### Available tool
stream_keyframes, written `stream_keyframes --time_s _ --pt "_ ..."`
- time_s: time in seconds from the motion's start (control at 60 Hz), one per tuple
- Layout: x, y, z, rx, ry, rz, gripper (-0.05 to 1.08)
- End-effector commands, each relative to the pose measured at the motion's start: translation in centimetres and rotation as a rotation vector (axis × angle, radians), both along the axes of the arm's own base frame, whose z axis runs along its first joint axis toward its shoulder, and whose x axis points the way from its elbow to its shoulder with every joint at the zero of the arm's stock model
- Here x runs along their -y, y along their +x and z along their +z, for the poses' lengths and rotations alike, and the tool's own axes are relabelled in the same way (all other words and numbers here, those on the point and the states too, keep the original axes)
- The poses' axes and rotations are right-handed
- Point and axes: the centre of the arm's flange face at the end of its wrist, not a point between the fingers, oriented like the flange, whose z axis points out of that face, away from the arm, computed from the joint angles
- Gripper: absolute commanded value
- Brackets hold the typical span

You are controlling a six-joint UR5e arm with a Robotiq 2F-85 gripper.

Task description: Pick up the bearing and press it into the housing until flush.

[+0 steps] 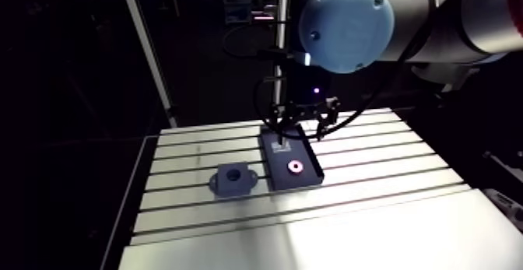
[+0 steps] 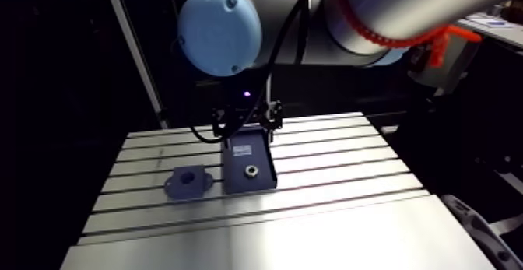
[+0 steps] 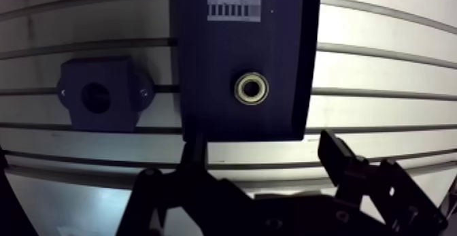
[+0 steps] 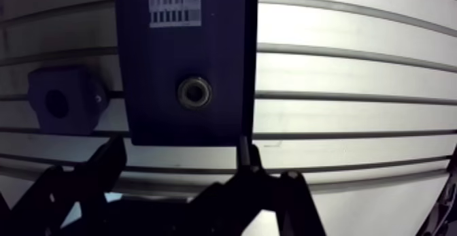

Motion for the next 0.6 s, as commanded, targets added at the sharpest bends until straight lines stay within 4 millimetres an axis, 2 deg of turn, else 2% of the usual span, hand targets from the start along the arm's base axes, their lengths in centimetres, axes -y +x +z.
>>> stream_keyframes --time_s 0.017,0.6 --pt "0.0 -0.1 -1.5 0.009 0.0 -0.001 0.2" --pt "-0.2 -0.3 -4.1 0.026 0.002 -0.006 0.25"
